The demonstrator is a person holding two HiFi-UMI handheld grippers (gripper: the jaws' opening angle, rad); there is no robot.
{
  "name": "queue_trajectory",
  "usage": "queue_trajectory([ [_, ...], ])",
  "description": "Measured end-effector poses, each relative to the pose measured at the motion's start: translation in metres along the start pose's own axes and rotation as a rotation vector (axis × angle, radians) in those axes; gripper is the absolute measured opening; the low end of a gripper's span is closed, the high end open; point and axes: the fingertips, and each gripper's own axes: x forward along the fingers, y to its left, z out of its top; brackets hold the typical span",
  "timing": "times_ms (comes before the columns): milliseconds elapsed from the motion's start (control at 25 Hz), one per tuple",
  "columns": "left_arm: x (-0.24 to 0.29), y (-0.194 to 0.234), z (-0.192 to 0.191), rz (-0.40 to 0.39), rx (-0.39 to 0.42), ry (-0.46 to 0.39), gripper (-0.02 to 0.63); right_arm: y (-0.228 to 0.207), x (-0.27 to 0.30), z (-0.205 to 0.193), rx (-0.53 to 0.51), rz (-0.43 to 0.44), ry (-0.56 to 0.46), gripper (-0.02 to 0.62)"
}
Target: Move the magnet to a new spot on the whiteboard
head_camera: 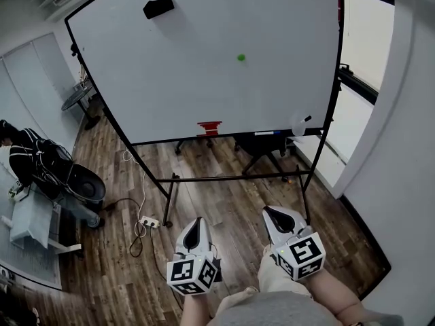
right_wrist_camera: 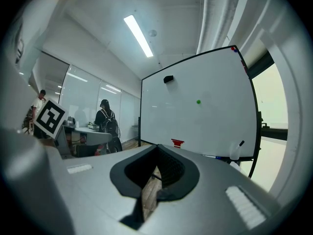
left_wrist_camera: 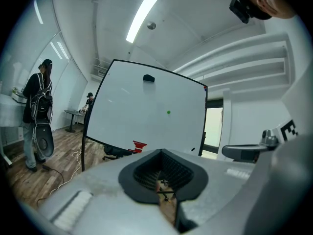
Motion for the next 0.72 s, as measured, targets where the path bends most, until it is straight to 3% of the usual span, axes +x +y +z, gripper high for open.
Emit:
queue_trajectory([
  [720,0.019,-0.023,-0.006,-0.045,-0.008,0.011,0.005,-0.020,-0.002,0.001,-0.001,-0.024,-0.008,0.000],
])
